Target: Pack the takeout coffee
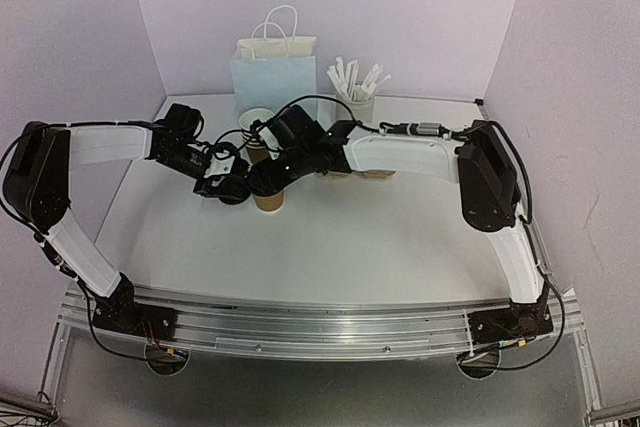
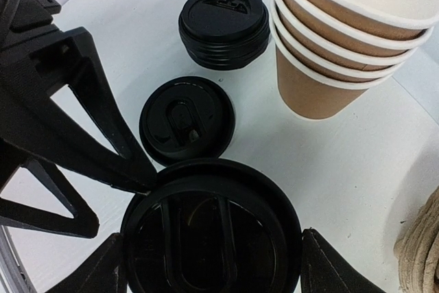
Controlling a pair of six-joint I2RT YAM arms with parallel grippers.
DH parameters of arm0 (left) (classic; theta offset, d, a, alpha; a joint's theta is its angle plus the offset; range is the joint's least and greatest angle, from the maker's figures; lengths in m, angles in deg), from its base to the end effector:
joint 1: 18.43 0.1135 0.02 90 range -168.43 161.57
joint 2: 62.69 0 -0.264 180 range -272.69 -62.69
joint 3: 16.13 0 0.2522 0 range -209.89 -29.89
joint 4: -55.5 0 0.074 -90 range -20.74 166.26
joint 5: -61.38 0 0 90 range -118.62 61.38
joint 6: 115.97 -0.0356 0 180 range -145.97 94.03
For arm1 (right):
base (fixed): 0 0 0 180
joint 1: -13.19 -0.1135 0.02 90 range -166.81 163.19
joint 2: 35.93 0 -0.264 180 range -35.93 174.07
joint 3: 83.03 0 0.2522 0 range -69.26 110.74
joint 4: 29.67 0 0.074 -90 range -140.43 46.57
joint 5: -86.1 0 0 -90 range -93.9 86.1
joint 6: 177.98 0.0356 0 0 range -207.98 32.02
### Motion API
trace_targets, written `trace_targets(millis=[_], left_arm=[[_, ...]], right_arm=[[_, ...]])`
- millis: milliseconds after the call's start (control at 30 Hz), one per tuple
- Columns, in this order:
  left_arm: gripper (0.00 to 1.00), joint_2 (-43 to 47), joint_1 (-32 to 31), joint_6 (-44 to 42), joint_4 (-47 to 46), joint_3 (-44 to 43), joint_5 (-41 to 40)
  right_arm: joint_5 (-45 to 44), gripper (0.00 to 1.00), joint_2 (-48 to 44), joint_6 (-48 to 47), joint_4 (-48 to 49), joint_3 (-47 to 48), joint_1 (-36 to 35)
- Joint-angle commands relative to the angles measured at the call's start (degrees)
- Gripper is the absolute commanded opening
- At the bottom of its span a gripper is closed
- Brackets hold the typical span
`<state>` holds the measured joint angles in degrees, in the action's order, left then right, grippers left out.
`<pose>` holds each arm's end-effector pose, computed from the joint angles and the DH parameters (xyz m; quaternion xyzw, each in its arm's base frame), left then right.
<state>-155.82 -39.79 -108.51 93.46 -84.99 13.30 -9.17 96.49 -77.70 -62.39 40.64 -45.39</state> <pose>0.2811 -0.1355 0.1845 0.7668 0.4911 -0.1849 0.3696 0.2787 0.4500 0.1975 -0.3553 0.8387 0.1975 0.3623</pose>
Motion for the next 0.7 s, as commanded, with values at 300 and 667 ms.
trace_targets(millis=[300,667], left_arm=[[0.5,-5.52,-5.11,-10.13,6.23,4.18,-4.9],[0.58,-2.57,-5.26,3.83,5.7,0.26,-5.72]], right_arm=[[2.63,0.64,7.5,1.16,-14.95,-5.97,-1.44],[-1.7,0.55,4.82,2.32,-15.2,-8.39,-1.41]])
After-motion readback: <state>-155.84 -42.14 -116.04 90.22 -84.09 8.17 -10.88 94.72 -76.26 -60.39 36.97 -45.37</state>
